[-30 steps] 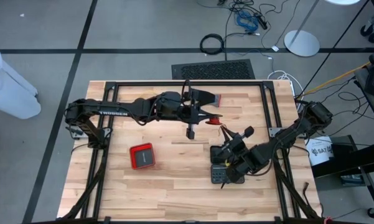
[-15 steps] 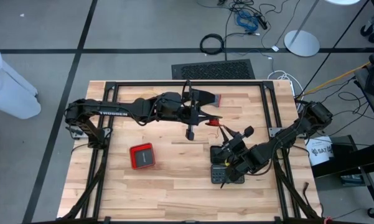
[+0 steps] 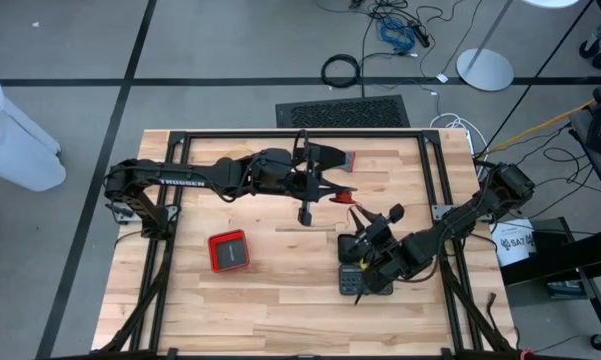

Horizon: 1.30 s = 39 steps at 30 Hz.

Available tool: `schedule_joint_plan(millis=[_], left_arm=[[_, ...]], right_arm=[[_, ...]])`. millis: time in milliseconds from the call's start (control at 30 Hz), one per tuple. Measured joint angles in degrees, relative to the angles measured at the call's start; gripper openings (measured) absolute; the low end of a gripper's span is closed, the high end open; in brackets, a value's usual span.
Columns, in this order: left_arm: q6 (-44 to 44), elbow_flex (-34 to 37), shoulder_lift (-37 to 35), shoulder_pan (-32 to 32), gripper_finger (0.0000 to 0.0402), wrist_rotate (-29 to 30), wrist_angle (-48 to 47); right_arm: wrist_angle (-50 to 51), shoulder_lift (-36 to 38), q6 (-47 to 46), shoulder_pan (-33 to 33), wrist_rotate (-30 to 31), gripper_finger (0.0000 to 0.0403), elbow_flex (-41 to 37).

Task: Coil cords
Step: Coil the red wire onto the spool

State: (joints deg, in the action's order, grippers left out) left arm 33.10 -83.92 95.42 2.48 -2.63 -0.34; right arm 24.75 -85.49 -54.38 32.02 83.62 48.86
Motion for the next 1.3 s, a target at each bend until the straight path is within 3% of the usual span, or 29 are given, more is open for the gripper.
schedule_joint_plan(millis=[833, 1133, 1300], left_arm=[[0.2, 0.0, 0.0, 0.0, 0.0, -3.55, -2.36], [0.14, 0.0, 0.0, 0.0, 0.0, -3.24, -1.37], [-1.32, -0.02, 1.42, 0.0, 0.0, -3.34, 5.4]], right_arm=[[-0.32, -0.01, -4.15, 1.64, 0.68, 0.0067, 0.0], [-0.08, -0.02, -1.72, 1.46, 0.85, 0.0006, 0.0], [-1.55, 0.0, -0.24, 0.05, 4.61, 0.0002, 0.0]])
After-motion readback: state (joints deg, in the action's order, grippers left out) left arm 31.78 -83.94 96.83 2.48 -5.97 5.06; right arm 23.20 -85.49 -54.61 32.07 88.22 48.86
